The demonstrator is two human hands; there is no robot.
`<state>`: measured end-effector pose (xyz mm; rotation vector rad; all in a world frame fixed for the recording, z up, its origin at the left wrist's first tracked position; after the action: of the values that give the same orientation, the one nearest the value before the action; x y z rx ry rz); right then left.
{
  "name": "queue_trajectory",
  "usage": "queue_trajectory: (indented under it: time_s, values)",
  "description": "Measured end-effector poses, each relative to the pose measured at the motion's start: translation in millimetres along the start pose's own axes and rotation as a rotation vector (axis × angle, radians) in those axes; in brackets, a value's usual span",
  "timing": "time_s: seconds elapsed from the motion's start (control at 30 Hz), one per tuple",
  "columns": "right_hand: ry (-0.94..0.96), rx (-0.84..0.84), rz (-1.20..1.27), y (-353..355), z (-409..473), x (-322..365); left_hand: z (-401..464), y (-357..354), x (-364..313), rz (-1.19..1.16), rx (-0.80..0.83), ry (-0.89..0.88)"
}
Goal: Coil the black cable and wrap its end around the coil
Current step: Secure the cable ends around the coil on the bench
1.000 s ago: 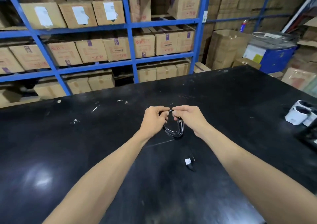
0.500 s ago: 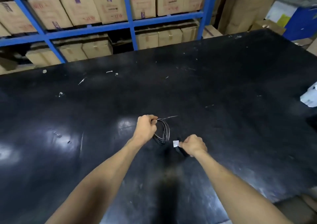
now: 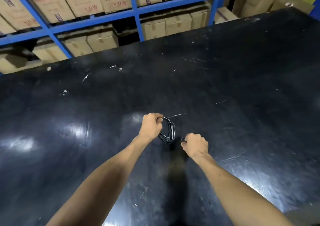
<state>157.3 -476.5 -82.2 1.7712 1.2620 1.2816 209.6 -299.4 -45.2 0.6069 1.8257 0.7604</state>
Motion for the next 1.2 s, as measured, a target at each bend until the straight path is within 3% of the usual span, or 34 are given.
queue_trajectory:
  time_s: [0.17,0.53,0.63,0.73,0.83,1.2]
  values:
    - [-0.084,-0.139,0.544,23,2,-18,4,1,-10,-0.062,-0.027,-0.027]
    - [-0.042,-0.289,0.775,41,-15,-34,-7,5,-32,-0.166,-0.006,-0.129]
    - [-0.012,-0.305,0.505,32,-18,-35,-11,7,-29,-0.151,-0.018,-0.155]
    - [0.077,-0.204,0.087,14,-25,-29,-14,8,-21,-0.146,-0.017,-0.156]
    - [0.097,-0.035,-0.076,-10,-30,-24,-18,8,-12,-0.11,-0.019,-0.157]
    - [0.163,0.245,0.01,9,-11,-31,-14,-3,-11,-0.109,0.017,-0.153]
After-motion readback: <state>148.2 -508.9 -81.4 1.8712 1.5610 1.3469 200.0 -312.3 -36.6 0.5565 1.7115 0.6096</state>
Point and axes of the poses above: each hand's wrist, its own z-axis towards the middle knuckle, its own y-axis out of the back of the hand, x = y × z, the point moved 1 cm from there along z, towards the middle knuckle, and after that the axes turned 12 degrees about y, right-handed, at the moved point
